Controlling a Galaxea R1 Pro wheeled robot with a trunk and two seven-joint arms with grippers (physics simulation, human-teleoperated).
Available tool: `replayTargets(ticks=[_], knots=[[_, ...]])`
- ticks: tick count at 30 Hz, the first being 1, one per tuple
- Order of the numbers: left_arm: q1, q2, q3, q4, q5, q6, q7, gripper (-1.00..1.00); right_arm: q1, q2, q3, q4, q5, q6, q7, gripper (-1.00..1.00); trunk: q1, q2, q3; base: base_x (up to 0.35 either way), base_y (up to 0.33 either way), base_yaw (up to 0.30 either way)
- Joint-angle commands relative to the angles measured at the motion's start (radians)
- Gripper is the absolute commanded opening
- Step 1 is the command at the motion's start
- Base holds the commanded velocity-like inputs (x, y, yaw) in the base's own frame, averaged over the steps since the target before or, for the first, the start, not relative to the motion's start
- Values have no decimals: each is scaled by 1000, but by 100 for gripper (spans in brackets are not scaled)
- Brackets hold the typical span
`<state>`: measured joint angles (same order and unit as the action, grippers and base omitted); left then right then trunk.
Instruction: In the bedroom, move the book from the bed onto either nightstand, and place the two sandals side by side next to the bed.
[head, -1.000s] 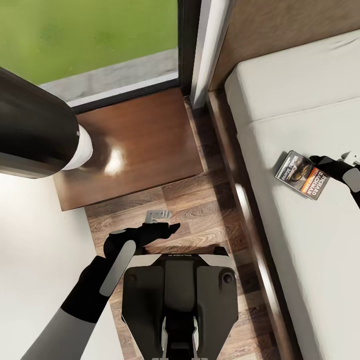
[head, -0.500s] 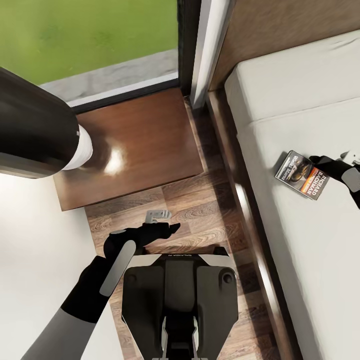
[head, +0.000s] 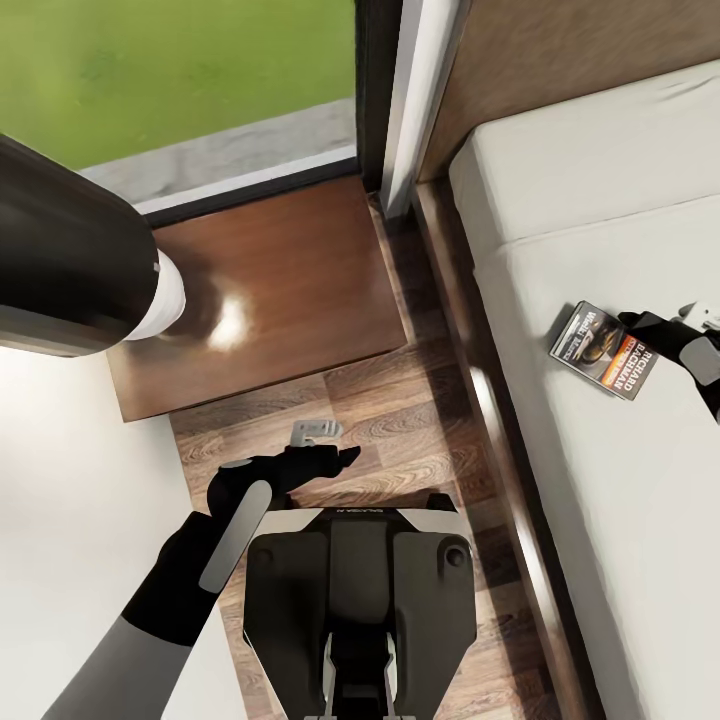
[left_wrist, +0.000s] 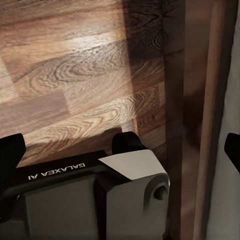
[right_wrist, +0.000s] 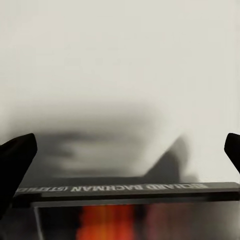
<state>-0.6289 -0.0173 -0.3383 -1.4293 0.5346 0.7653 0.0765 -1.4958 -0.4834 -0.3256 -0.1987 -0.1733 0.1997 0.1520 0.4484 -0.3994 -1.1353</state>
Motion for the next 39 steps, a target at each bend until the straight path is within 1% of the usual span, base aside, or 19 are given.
replayTargets(ticks=[1, 17, 24, 39], knots=[[-1, -1, -1, 0, 10, 4, 8, 100, 0, 0, 6, 46, -2, 2, -3, 100, 2, -1, -1, 0, 0, 0], [-1, -1, -1, 0, 11, 4, 8, 100, 0, 1, 8, 45, -2, -11, -3, 100, 2, -1, -1, -1, 0, 0], [0, -1, -1, 0, 10, 4, 8, 100, 0, 1, 8, 44, -2, -11, -2, 100, 2, -1, -1, -103, 24, 0], [-1, -1, -1, 0, 10, 4, 8, 100, 0, 1, 8, 44, -2, -10, -2, 100, 2, -1, -1, -25, 2, 0]])
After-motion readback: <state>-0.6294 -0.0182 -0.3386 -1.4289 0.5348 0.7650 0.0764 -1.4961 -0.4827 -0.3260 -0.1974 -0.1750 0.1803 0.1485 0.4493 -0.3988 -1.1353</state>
